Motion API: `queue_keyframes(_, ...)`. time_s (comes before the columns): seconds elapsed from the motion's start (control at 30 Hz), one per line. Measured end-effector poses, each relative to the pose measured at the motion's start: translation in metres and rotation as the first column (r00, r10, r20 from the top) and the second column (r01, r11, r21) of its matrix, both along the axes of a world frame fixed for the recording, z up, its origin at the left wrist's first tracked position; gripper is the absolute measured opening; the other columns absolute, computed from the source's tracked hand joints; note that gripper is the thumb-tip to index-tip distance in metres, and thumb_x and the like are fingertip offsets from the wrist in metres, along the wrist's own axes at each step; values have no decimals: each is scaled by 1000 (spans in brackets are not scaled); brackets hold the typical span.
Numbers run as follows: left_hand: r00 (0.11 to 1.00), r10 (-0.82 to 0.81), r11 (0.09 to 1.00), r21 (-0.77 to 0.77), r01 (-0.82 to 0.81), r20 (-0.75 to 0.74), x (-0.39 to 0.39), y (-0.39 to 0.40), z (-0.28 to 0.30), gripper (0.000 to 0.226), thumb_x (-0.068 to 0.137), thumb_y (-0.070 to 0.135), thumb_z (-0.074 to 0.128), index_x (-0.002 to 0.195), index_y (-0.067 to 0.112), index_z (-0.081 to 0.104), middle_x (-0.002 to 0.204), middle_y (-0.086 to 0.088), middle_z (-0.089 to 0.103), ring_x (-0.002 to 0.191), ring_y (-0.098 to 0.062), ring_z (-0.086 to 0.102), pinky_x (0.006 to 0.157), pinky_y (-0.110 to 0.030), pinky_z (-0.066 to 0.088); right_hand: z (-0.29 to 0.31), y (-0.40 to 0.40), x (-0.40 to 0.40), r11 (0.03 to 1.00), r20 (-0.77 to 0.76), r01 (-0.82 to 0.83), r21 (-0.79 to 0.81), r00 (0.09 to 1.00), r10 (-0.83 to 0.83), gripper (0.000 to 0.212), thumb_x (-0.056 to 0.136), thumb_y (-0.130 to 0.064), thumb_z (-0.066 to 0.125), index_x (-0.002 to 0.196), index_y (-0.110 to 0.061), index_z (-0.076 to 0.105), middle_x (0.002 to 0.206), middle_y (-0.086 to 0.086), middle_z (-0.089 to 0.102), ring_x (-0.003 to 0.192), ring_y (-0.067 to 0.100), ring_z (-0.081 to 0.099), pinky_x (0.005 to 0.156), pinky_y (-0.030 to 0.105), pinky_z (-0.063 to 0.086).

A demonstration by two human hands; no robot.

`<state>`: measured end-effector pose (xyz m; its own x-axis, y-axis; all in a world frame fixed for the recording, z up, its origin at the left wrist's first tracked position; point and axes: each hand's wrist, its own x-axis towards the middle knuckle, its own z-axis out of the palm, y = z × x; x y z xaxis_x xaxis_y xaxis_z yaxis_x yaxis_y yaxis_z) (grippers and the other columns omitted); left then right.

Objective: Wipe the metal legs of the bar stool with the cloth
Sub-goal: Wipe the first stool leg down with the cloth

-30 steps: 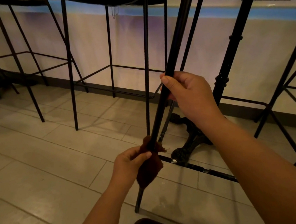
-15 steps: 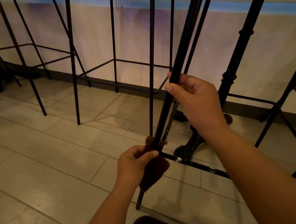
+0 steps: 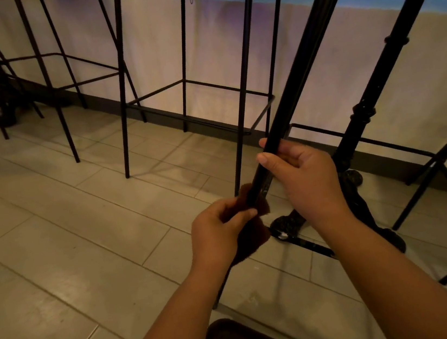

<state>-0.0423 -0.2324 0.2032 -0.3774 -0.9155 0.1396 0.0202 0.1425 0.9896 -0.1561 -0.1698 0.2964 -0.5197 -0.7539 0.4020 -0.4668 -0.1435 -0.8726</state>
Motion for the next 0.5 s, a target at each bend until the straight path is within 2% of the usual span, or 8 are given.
queue_keyframes(0.07, 998, 65, 995, -74, -63, 18, -8, 3, 9, 22, 67, 38, 78, 87, 40, 68, 82, 22, 70, 77, 5, 65, 70, -19, 51, 2, 0, -4, 999, -23, -11, 32, 1000, 12, 21, 86, -31, 67, 105, -38, 67, 80, -40, 64, 87, -23, 56, 61, -5, 39)
queue_keyframes(0.13, 978, 175, 971, -186, -152, 113, -16, 7, 14, 24, 66, 46, 77, 84, 38, 63, 76, 19, 66, 72, 4, 62, 62, -19, 49, 3, 0, -6, 999, -37, -17, 38, 999, 18, 20, 85, -29, 67, 104, -36, 67, 78, -37, 64, 85, -24, 56, 61, -5, 38)
queue_keyframes(0.23, 895, 359, 882, -409, -233, 264, -25, 14, 19, 26, 73, 50, 69, 79, 39, 46, 69, 20, 54, 61, 4, 51, 49, -15, 33, 1, 0, -3, 1000, -31, -20, 6, 999, 20, 19, 87, -26, 66, 102, -36, 66, 80, -30, 63, 82, -26, 55, 59, -6, 37)
queue_keyframes(0.3, 867, 413, 844, -475, -249, 279, -27, 18, 19, 26, 75, 50, 66, 79, 40, 42, 69, 19, 52, 59, 2, 47, 47, -14, 28, 1, 0, -2, 1000, -32, -25, 2, 999, 25, 18, 87, -25, 66, 102, -35, 65, 80, -29, 63, 81, -26, 55, 58, -6, 37)
queue_keyframes(0.4, 892, 374, 869, -431, -242, 254, -23, 19, 15, 20, 76, 48, 66, 86, 41, 50, 71, 24, 53, 61, 5, 50, 50, -11, 31, 3, 2, -3, 998, -20, -56, 22, 998, 57, 19, 88, -23, 66, 99, -38, 64, 77, -29, 65, 80, -22, 58, 58, -4, 40)
queue_keyframes(0.43, 919, 317, 901, -376, -214, 237, -21, 17, 13, 19, 76, 46, 67, 88, 42, 53, 73, 25, 57, 65, 6, 53, 53, -12, 35, 4, 4, -4, 997, -33, -61, 44, 998, 62, 21, 88, -24, 65, 101, -40, 63, 77, -29, 65, 80, -22, 58, 57, -4, 39)
queue_keyframes(0.5, 982, 136, 979, -167, -113, 132, -16, 10, 9, 20, 74, 38, 73, 88, 42, 59, 79, 20, 66, 75, 3, 63, 61, -15, 48, 1, 6, -5, 994, -65, -53, 99, 996, 60, 27, 88, -25, 65, 109, -41, 61, 83, -23, 68, 82, -17, 60, 58, -1, 42)
